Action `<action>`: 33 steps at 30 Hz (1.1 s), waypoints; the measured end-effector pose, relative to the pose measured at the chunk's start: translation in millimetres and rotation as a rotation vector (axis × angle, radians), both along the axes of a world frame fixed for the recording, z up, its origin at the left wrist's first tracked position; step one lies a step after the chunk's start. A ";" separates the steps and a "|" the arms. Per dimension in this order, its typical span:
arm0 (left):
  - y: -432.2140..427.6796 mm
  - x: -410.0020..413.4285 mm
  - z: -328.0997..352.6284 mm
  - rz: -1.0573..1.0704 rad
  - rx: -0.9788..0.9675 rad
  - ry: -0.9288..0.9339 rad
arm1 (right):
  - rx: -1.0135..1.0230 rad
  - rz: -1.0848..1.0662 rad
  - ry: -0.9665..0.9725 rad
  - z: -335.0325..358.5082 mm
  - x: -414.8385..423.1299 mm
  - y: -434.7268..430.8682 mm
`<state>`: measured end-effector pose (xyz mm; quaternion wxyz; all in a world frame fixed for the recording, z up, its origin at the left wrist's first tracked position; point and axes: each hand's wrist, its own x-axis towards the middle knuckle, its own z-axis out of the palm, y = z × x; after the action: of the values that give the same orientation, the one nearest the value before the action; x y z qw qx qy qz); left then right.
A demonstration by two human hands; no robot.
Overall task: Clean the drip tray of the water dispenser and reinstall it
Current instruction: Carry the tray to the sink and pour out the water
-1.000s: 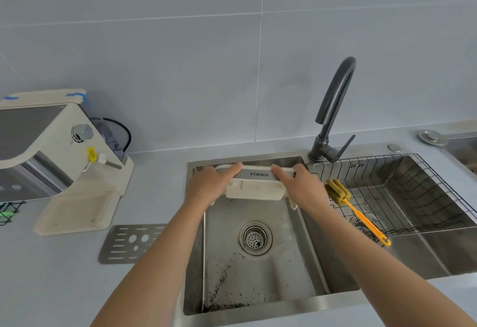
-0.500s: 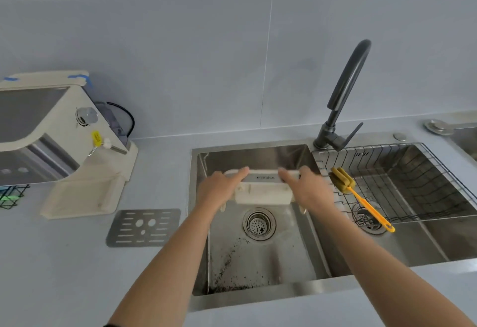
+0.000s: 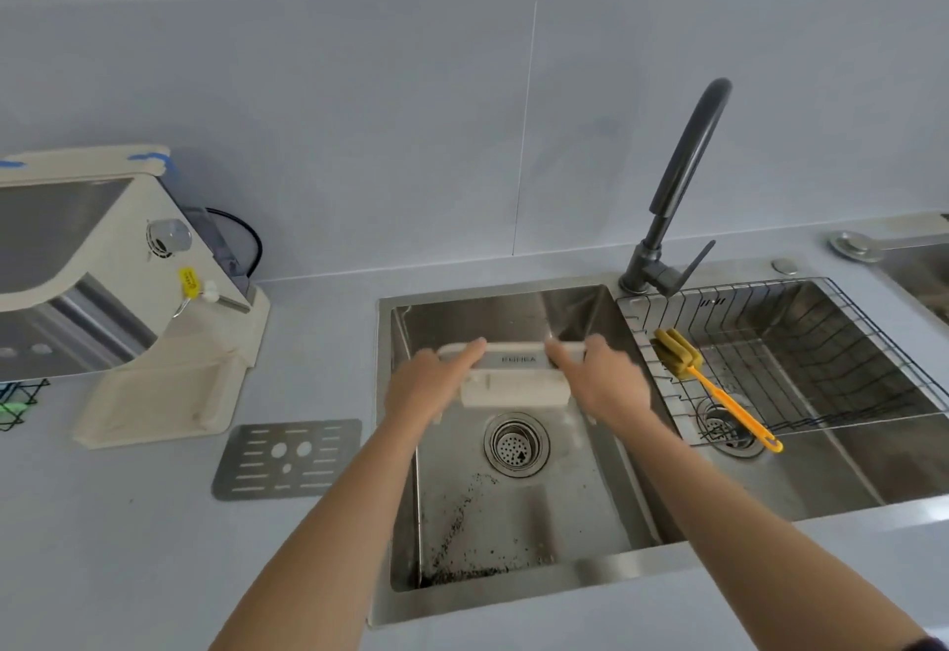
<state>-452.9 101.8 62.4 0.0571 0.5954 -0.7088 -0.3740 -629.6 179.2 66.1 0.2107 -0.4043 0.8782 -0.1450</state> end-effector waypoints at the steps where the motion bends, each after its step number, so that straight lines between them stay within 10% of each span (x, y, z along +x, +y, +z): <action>1: 7.6 3.4 -13.7 -0.017 0.115 -0.006 | 0.103 0.010 -0.064 -10.6 6.4 6.3; 5: 25.2 16.8 -38.7 0.070 0.338 -0.011 | 0.265 0.017 -0.235 -29.0 23.0 22.9; 23: -10.6 8.3 10.5 0.077 -0.139 0.391 | -0.236 -0.278 -0.618 28.4 3.1 -15.3; 33: -12.9 -10.3 0.3 0.018 0.045 0.558 | -0.287 -0.500 -0.851 9.0 -33.5 -10.4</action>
<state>-463.2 88.9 62.8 0.2399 0.4766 -0.6520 -0.5387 -663.1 168.8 75.1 0.4508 -0.1118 0.7556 -0.4619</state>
